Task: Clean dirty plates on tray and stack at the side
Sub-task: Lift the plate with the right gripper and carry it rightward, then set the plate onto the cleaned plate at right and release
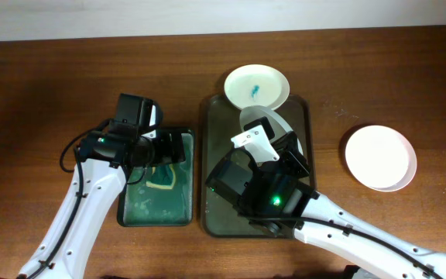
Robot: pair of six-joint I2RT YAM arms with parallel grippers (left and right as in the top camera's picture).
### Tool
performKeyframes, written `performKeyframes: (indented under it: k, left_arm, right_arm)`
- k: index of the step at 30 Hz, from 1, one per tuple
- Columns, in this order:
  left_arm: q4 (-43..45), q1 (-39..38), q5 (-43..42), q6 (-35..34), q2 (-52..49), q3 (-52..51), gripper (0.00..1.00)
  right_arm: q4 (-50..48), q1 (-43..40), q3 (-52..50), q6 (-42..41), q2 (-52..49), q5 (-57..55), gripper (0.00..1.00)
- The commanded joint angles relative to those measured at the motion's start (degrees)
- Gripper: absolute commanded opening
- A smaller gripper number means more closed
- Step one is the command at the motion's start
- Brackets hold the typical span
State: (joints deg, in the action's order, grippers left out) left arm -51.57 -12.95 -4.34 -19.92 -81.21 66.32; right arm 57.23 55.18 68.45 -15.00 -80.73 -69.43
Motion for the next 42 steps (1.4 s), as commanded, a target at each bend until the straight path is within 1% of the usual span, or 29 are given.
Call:
performKeyframes:
  k: [1,5,7,9,10,11,12,13,14,16,17,18,20,22,24,27,28,29,30,31,34,35,36,37,38,39,40,41,42]
  left_arm:
    - [-0.09,0.37,-0.59,0.24,0.17,0.63,0.99]
    - [-0.09,0.37,-0.59,0.24,0.17,0.61,0.99]
    - [-0.09,0.37,-0.59,0.26,0.17,0.63,0.99]
    - [-0.09,0.37,-0.59,0.26,0.17,0.63,0.99]
    - [-0.09,0.37,-0.59,0.24,0.17,0.63,0.99]
    - [-0.09,0.37,-0.59,0.24,0.17,0.63,0.99]
    - [-0.09,0.37,-0.59,0.24,0.17,0.63,0.99]
    - [-0.09,0.37,-0.59,0.24,0.17,0.63,0.99]
    - [-0.09,0.37,-0.59,0.24,0.17,0.63,0.99]
    - [-0.09,0.37,-0.59,0.26,0.17,0.63,0.99]
    - [-0.09,0.37,-0.59,0.26,0.17,0.63,1.00]
    - [-0.09,0.37,-0.59,0.24,0.17,0.63,0.99]
    - [-0.09,0.37,-0.59,0.24,0.17,0.63,0.99]
    - [-0.09,0.37,-0.59,0.24,0.17,0.63,0.99]
    - [-0.09,0.37,-0.59,0.24,0.17,0.63,0.99]
    - [-0.09,0.37,-0.59,0.24,0.17,0.63,0.99]
    - [-0.09,0.37,-0.59,0.24,0.17,0.63,0.99]
    - [-0.09,0.37,-0.59,0.24,0.17,0.63,0.99]
    - [-0.09,0.37,-0.59,0.24,0.17,0.63,0.99]
    - [-0.09,0.37,-0.59,0.24,0.17,0.63,0.99]
    - [-0.09,0.37,-0.59,0.24,0.17,0.63,0.99]
    - [-0.09,0.37,-0.59,0.24,0.17,0.61,0.99]
    - [-0.09,0.37,-0.59,0.24,0.17,0.63,0.99]
    - [-0.09,0.37,-0.59,0.24,0.17,0.63,1.00]
    - [-0.09,0.37,-0.59,0.24,0.17,0.63,0.99]
    - [-0.09,0.37,-0.59,0.26,0.17,0.63,0.99]
    - [-0.09,0.37,-0.59,0.24,0.17,0.63,0.99]
    - [-0.09,0.37,-0.59,0.24,0.17,0.61,0.99]
    - [-0.09,0.37,-0.59,0.24,0.17,0.63,0.99]
  right_arm:
    - [0.00,0.26,1.18,-0.98,1.03,-2.19,0.04]
    - [-0.66,-1.66,1.16,-3.48,1.03,0.33,0.04]
    - [-0.70,-7.85,1.16,-8.11,1.03,8.46,0.04]
    - [-1.09,-14.40,1.16,-7.87,1.03,18.38,0.04]
    - [-1.11,-19.76,1.22,-7.74,1.03,26.05,0.04]
    - [-1.31,-28.17,1.22,-4.52,1.03,38.64,0.04]
    - [-1.36,-35.10,1.22,-1.84,1.03,48.63,0.04]
    - [-1.36,-40.74,1.22,0.04,1.01,55.89,0.04]
    - [-1.44,-48.63,1.22,1.84,0.96,65.05,0.04]
    - [-2.45,-65.09,1.22,2.12,0.28,77.07,0.04]
    - [-3.06,-72.43,1.22,1.55,-0.48,79.54,0.04]
    - [-3.43,-77.92,1.22,-0.17,-1.36,79.54,0.04]
    - [-5.11,-88.32,1.22,-0.94,-4.02,79.32,0.04]
    - [-6.05,-95.38,1.22,-3.06,-7.15,79.32,0.04]
    - [-5.70,-98.95,1.20,-3.93,-10.43,79.32,0.04]
    - [-1.68,-98.73,1.20,-3.87,-15.80,79.32,0.04]
    - [-1.66,-97.96,1.20,-3.43,-16.63,79.34,0.14]
    - [-1.46,-96.98,1.25,-3.48,-16.68,79.58,0.51]
    - [-1.40,-96.15,1.46,-3.45,-15.87,80.70,0.64]
    - [-1.53,-93.98,2.56,-0.52,-13.55,84.48,0.71]
    - [-1.51,-85.85,7.21,1.51,-6.32,85.55,0.78]
    - [-2.19,-80.39,8.94,1.86,-3.19,85.55,0.82]
    - [-4.17,-73.99,10.05,4.81,-0.96,85.50,0.89]
    - [-6.21,-68.50,10.19,6.43,-0.13,85.35,0.90]
    - [-7.30,-65.16,10.19,6.47,-0.17,85.29,0.90]
    - [-9.33,-58.60,10.16,6.43,-2.05,84.85,0.83]
    - [-10.75,-55.04,10.16,6.43,-4.26,83.45,0.77]
    - [-12.00,-52.96,10.16,6.40,-6.38,81.61,0.74]
    - [-15.54,-50.18,10.16,6.38,-11.58,79.41,0.72]
